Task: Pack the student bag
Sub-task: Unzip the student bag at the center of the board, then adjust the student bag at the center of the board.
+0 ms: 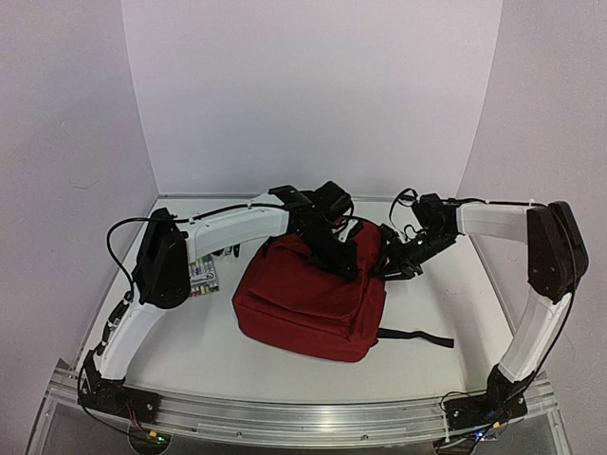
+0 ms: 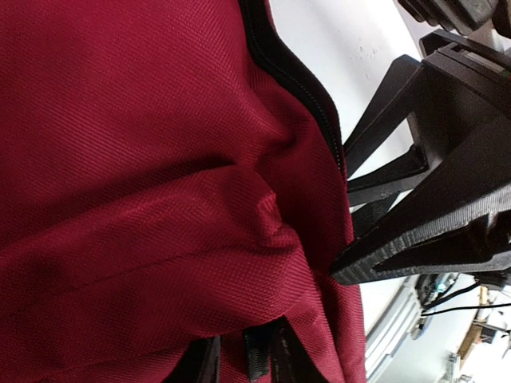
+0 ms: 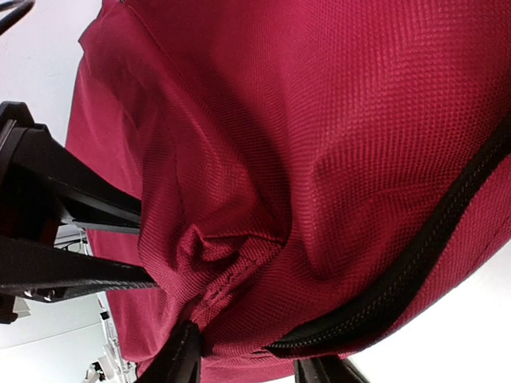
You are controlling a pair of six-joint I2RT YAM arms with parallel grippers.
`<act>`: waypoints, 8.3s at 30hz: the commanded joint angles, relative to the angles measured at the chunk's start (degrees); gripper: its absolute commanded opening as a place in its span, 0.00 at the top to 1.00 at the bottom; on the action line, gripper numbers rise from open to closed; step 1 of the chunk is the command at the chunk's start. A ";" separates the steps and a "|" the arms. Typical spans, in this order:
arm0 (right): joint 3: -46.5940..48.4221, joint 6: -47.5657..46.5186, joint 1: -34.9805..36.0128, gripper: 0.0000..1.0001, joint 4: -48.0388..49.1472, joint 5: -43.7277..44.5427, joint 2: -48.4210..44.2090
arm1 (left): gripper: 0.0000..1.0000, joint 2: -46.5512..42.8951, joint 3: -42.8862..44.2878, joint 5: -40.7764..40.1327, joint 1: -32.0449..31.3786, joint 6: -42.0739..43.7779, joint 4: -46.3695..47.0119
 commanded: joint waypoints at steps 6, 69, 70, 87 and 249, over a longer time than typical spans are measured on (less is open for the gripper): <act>-0.22 -0.27 0.38 0.79 0.62 2.95 -0.44 | 1.00 0.10 2.64 -8.47 -0.29 1.38 -4.94; 18.52 -29.25 -7.66 0.46 -20.46 20.16 -1.63 | 1.00 -24.30 -30.10 -0.91 5.72 -1.01 7.91; 19.20 -29.96 -7.66 0.39 -20.34 20.58 -2.45 | 1.00 -24.42 -30.23 -0.54 6.01 -1.50 8.30; 16.73 -23.51 1.62 0.42 -16.01 4.22 -6.18 | 1.00 -19.41 -24.32 7.53 5.93 -3.75 13.83; 15.58 -15.38 -1.38 0.21 -5.59 28.41 -11.40 | 0.00 -24.33 -26.43 -23.28 26.49 -0.86 3.59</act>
